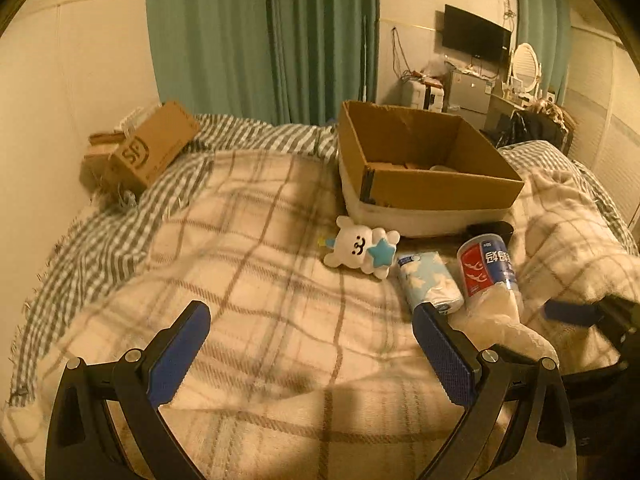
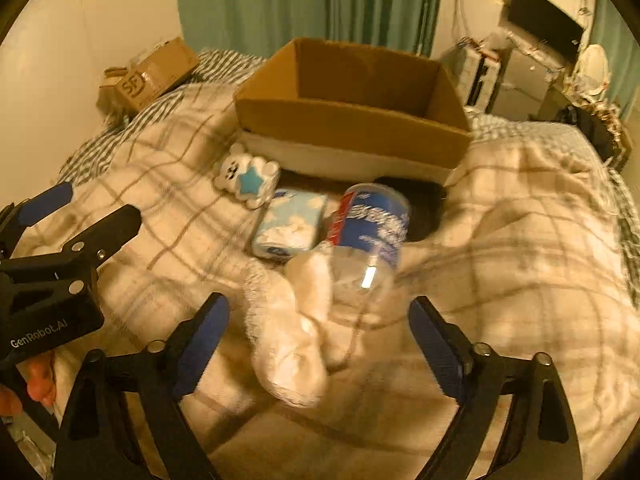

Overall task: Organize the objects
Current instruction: 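Grasp the white lace cloth with the right tool while the left tool grasps the clear floss container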

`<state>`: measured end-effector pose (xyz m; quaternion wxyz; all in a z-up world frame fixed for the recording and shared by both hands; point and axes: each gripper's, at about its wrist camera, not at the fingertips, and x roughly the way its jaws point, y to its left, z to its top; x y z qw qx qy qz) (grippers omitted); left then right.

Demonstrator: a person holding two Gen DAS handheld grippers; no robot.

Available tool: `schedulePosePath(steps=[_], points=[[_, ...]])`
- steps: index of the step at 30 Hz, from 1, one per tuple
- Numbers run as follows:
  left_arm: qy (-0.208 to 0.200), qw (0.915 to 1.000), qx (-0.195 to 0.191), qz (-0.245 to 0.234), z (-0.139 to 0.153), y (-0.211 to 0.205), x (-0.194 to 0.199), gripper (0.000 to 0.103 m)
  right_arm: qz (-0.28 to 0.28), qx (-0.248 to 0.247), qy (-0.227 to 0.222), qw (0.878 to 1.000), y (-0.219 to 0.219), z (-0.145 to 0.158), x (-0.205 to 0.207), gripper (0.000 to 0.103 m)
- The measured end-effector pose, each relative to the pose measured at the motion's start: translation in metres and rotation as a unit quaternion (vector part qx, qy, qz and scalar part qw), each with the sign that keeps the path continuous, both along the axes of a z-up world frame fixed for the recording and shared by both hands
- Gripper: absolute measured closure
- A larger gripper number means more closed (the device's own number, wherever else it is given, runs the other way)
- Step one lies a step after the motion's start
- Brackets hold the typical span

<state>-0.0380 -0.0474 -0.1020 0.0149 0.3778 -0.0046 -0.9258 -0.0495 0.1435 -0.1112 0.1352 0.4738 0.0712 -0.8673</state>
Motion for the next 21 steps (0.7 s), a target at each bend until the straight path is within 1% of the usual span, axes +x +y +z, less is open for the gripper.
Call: schedulePosePath(steps=[1, 2, 3, 4, 5, 6, 8, 10, 13, 15, 18, 21], points=[[-0.003, 1.0, 0.002, 0.002, -0.001, -0.001, -0.001, 0.0, 0.005, 0.001, -0.014, 1.0, -0.002, -0.006, -0.002, 0.03], [-0.006, 1.0, 0.005, 0.003, -0.002, -0.001, -0.001, 0.0, 0.009, 0.004, -0.024, 1.0, -0.005, -0.012, -0.004, 0.035], [-0.008, 0.9999, 0.007, 0.004, -0.001, -0.002, -0.002, 0.0, 0.016, 0.005, -0.035, 0.999, -0.008, -0.018, -0.005, 0.05], [-0.008, 0.9999, 0.008, 0.004, -0.001, -0.002, -0.002, 0.0, 0.027, 0.002, -0.049, 0.998, -0.01, -0.022, -0.006, 0.069], [-0.008, 0.9999, 0.008, 0.004, -0.001, -0.002, -0.002, 0.0, 0.03, 0.001, -0.053, 0.998, -0.01, -0.023, -0.006, 0.078], [-0.009, 0.9999, 0.008, 0.005, 0.0, -0.002, -0.002, 0.0, 0.03, 0.001, -0.052, 0.998, -0.01, -0.022, -0.005, 0.085], [-0.012, 0.9999, 0.004, 0.009, 0.002, 0.0, -0.004, 0.0, 0.029, -0.009, -0.038, 0.999, -0.005, -0.012, -0.001, 0.088], [-0.013, 0.9999, -0.004, 0.008, 0.007, 0.006, -0.006, 0.0, 0.021, -0.011, -0.01, 1.0, 0.0, 0.006, 0.004, 0.088], [-0.006, 1.0, 0.004, -0.003, 0.018, 0.021, -0.011, 0.0, -0.001, -0.009, 0.04, 0.999, 0.018, 0.039, 0.006, 0.088], [-0.003, 0.9998, 0.013, -0.012, 0.023, 0.034, -0.018, 0.0, -0.022, -0.014, 0.063, 0.998, 0.037, 0.059, 0.002, 0.088], [-0.003, 0.9994, 0.019, -0.03, 0.026, 0.061, -0.029, 0.0, -0.049, 0.002, 0.086, 0.995, 0.057, 0.075, -0.008, 0.088], [-0.008, 0.9986, 0.021, -0.048, 0.019, 0.09, -0.04, 0.0, -0.067, 0.012, 0.093, 0.993, 0.078, 0.079, -0.018, 0.088]])
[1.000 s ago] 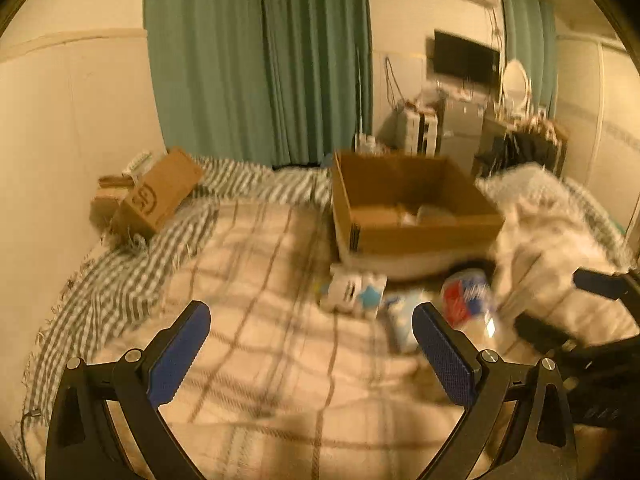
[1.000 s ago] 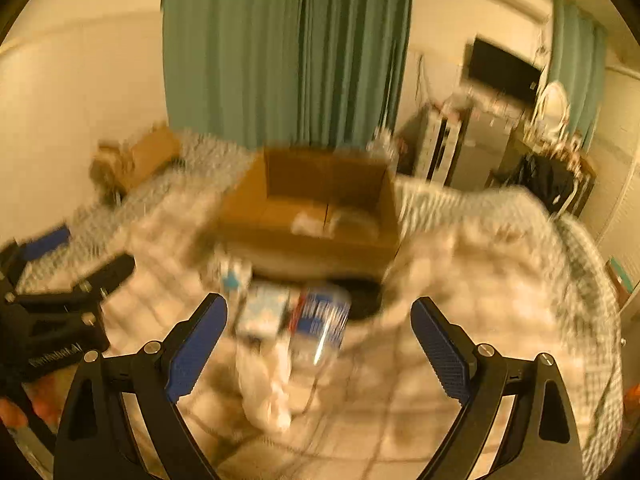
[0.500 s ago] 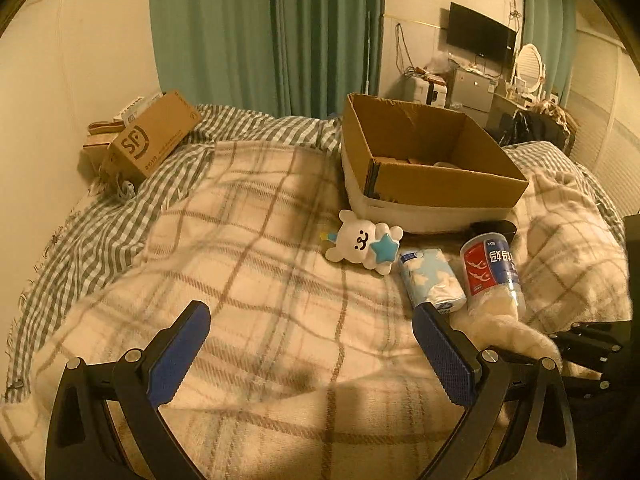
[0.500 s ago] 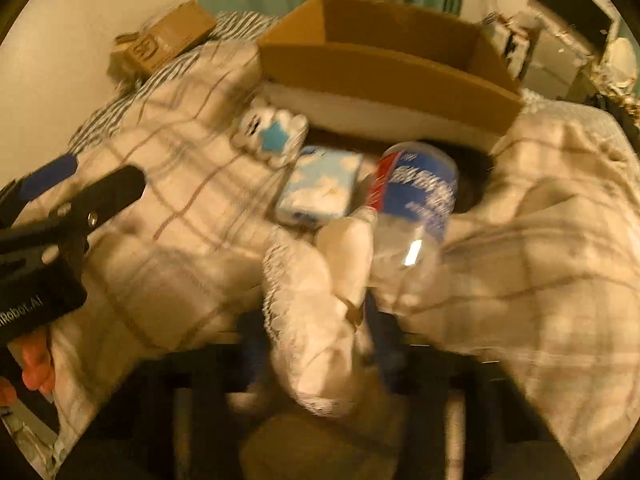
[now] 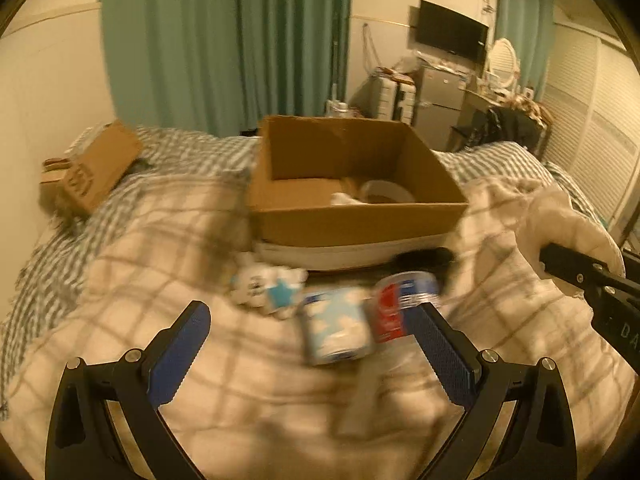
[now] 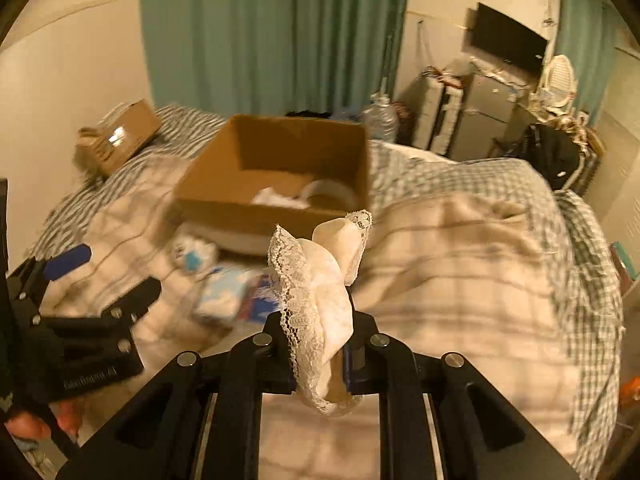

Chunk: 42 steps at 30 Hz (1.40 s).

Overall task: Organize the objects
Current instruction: 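Grasp the white lace cloth with the right tool while the left tool grasps the clear floss container, then carry the lace cloth and floss container into the box and open both tools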

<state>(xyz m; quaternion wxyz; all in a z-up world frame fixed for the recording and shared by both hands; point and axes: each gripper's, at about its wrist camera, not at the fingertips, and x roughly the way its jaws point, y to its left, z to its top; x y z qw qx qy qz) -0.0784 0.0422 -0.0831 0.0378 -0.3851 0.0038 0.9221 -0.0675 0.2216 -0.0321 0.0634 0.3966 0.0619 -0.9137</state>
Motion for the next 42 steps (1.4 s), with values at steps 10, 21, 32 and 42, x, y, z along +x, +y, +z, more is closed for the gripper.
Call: schedulePosePath(steps=[10, 21, 32, 42], points=[[-0.07, 0.9962, -0.012, -0.051, -0.052, 0.06, -0.029, 0.009, -0.02, -0.006, -0.038, 0.999, 0.024, -0.044, -0.021, 0.089], [-0.106, 0.9896, -0.018, -0.095, -0.08, 0.08, -0.04, 0.037, -0.019, -0.02, -0.056, 0.998, 0.026, -0.057, -0.027, 0.089], [-0.058, 0.9941, -0.018, -0.09, -0.036, 0.061, 0.0, 0.038, -0.029, -0.021, -0.026, 0.999, 0.024, -0.038, -0.01, 0.089], [0.019, 0.9974, -0.001, -0.069, 0.042, 0.03, 0.014, 0.038, -0.019, -0.028, 0.042, 0.999, 0.015, 0.027, 0.022, 0.089]])
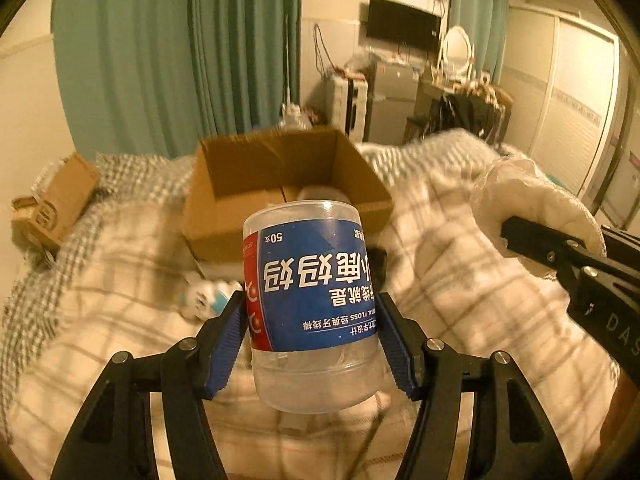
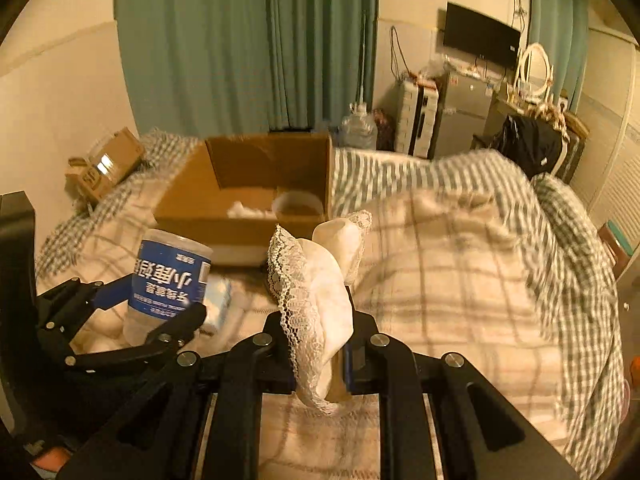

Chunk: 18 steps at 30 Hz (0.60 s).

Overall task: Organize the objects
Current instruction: 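Carry the lace cloth and floss container into the box and open both tools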

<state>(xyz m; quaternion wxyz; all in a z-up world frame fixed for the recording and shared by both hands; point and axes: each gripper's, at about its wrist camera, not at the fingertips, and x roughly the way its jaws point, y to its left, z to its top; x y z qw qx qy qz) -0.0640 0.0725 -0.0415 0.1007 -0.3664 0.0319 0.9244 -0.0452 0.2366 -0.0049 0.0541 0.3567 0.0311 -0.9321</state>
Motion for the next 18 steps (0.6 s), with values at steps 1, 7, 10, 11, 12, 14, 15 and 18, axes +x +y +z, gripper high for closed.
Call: schedulePosePath(steps=[1, 7, 10, 11, 12, 14, 15, 18], points=[[0.008, 1.0, -0.001, 0.003, 0.007, -0.003, 0.001, 0.038, 0.002, 0.001, 0.007, 1.0, -0.002, 0.008, 0.0, 0.089], [0.044, 0.9989, 0.009, 0.017, 0.05, -0.026, -0.021, 0.038, 0.035, 0.008, 0.053, 0.998, -0.021, 0.062, -0.016, 0.089], [0.053, 0.9981, 0.014, 0.026, 0.064, -0.036, -0.043, 0.038, 0.05, 0.015, 0.062, 0.997, -0.033, 0.079, -0.039, 0.089], [0.057, 0.9978, 0.013, 0.031, 0.067, -0.039, -0.052, 0.038, 0.052, 0.016, 0.064, 0.996, -0.035, 0.083, -0.047, 0.089], [0.059, 0.9976, 0.012, 0.033, 0.069, -0.041, -0.06, 0.038, 0.053, 0.015, 0.064, 0.996, -0.037, 0.086, -0.057, 0.089], [0.06, 0.9974, 0.009, 0.039, 0.07, -0.044, -0.076, 0.038, 0.056, 0.011, 0.062, 0.996, -0.041, 0.087, -0.078, 0.089], [0.059, 0.9972, 0.006, 0.044, 0.07, -0.046, -0.087, 0.038, 0.057, 0.009, 0.06, 0.997, -0.043, 0.087, -0.088, 0.089], [0.061, 0.9969, 0.007, 0.048, 0.065, -0.048, -0.109, 0.038, 0.06, 0.007, 0.049, 0.997, -0.049, 0.079, -0.121, 0.089]])
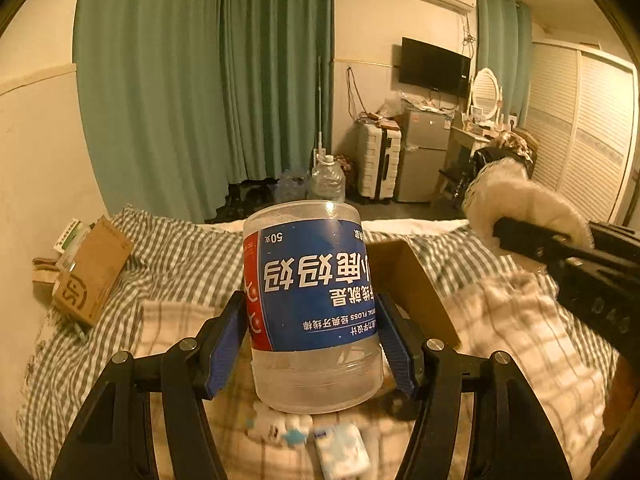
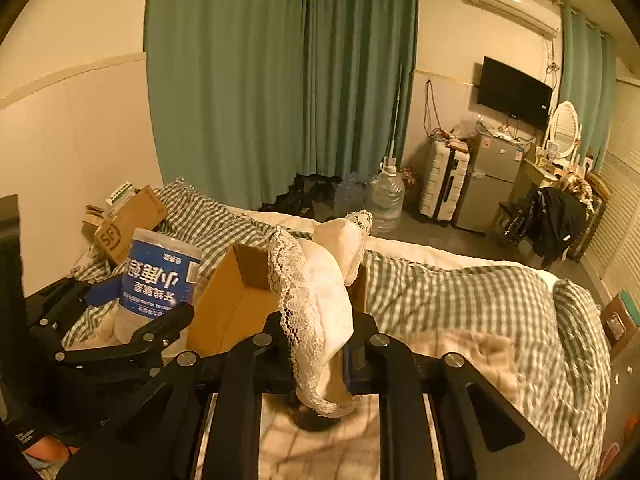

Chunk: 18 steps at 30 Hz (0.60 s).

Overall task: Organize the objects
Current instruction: 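Carry the lace cloth and floss container into the box and open both tools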

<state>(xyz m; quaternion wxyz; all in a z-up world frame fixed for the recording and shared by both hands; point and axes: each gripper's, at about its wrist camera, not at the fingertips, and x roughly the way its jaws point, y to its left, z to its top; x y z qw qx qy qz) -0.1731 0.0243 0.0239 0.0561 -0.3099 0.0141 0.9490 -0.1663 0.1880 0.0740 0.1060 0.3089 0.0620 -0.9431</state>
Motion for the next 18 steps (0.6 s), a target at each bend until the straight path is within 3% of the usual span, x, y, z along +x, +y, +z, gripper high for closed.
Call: schedulePosePath(steps=[8, 13, 18], points=[[-0.03, 0.9995, -0.013, 0.0, -0.052, 0.01, -0.052, 0.038, -0.005, 0.001, -0.034, 0.999, -0.009, -0.048, -0.078, 0.089], [-0.066, 0.9976, -0.018, -0.009, -0.097, 0.018, -0.07, 0.038, -0.012, 0.001, -0.076, 0.997, -0.008, -0.1, -0.111, 0.089], [-0.075, 0.9969, -0.018, -0.016, -0.114, 0.022, -0.076, 0.038, -0.013, -0.006, -0.092, 0.996, -0.004, -0.123, -0.127, 0.089]])
